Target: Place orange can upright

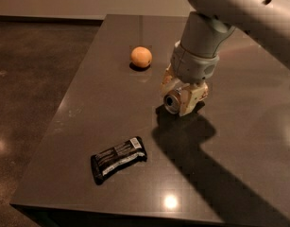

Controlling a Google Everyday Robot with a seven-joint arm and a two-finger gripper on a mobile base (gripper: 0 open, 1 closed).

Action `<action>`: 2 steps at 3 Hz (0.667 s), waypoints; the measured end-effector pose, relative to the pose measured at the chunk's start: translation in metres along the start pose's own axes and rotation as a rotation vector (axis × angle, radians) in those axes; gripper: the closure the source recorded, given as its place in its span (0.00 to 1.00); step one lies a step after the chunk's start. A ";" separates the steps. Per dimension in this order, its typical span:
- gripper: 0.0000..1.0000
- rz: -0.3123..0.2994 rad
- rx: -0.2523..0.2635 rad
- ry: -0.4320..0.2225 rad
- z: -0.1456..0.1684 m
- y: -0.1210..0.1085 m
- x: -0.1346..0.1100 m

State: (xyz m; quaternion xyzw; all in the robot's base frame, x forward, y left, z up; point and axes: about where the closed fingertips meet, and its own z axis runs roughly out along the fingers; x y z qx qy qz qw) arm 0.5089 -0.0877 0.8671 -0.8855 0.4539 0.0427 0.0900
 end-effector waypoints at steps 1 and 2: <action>1.00 0.050 0.055 -0.055 -0.026 0.001 -0.007; 1.00 0.130 0.103 -0.148 -0.054 0.001 -0.015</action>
Offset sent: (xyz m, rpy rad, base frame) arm -0.0207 -0.0011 0.0987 0.3344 0.1153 -0.2352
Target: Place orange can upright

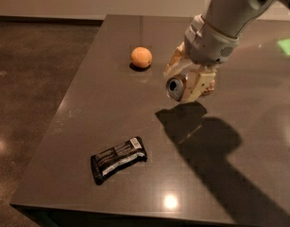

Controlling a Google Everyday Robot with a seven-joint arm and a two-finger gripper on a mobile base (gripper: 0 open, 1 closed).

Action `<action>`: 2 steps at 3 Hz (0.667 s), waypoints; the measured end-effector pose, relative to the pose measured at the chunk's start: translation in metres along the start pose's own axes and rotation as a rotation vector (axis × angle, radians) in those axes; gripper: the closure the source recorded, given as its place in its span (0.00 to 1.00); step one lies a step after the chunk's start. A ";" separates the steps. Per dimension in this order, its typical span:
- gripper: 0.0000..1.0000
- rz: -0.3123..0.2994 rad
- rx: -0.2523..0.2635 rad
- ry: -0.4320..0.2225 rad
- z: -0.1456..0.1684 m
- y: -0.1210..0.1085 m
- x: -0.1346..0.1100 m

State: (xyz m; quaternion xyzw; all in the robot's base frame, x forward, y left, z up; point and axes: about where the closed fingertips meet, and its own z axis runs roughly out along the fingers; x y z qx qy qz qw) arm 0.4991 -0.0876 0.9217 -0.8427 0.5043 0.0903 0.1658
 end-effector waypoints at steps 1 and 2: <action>1.00 0.110 0.020 -0.118 -0.017 -0.006 -0.009; 1.00 0.244 0.039 -0.254 -0.025 -0.017 -0.012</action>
Offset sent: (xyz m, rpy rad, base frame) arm 0.0113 0.0054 0.0474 0.4282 0.3490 -0.3282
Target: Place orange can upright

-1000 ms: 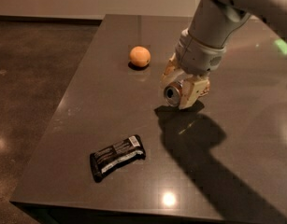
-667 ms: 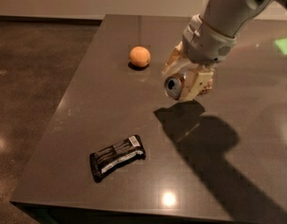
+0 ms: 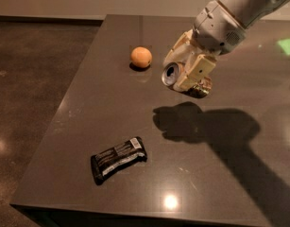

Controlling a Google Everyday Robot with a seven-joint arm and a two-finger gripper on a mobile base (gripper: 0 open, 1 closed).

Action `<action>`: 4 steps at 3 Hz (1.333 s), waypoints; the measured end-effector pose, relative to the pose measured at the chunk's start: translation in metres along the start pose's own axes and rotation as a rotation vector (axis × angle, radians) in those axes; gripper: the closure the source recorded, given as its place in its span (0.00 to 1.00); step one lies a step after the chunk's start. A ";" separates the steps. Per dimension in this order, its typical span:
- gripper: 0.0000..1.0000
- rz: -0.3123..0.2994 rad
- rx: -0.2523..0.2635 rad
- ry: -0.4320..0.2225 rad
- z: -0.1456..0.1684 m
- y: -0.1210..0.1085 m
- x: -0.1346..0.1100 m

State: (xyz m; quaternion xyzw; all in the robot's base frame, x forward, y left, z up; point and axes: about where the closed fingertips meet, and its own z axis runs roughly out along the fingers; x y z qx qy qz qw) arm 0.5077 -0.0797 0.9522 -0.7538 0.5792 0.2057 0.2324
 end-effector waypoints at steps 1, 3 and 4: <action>1.00 0.115 0.024 -0.141 -0.003 -0.008 -0.006; 1.00 0.252 0.113 -0.375 -0.008 -0.016 -0.004; 1.00 0.284 0.155 -0.485 -0.008 -0.020 0.000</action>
Offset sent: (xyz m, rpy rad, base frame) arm 0.0165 -0.0073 0.0146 0.4338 0.1844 -0.2857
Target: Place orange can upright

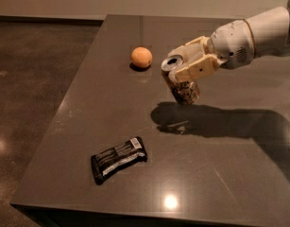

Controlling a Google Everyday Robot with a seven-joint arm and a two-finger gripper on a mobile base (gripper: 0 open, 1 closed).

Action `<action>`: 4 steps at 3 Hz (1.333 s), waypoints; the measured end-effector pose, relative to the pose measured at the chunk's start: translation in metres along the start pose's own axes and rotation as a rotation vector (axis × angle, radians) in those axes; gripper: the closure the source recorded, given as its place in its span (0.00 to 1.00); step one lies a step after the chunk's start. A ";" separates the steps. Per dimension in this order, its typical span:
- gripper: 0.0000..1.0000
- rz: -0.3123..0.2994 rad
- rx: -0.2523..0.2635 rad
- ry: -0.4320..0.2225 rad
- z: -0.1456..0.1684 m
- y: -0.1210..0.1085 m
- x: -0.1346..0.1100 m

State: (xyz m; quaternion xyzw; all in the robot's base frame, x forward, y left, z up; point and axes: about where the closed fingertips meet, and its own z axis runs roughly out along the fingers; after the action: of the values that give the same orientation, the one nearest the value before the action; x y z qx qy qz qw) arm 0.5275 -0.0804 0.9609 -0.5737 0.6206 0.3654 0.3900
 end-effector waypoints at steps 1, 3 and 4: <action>1.00 0.033 0.008 -0.100 0.000 -0.005 0.003; 1.00 0.077 0.010 -0.227 0.002 -0.011 0.012; 0.97 0.104 0.023 -0.325 0.002 -0.012 0.020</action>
Offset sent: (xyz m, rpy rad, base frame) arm 0.0138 -0.0105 -0.0094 0.2428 0.0700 -0.0528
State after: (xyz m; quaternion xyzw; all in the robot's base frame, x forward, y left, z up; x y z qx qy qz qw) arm 0.5384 -0.0882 0.9416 -0.4697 0.5824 0.4657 0.4724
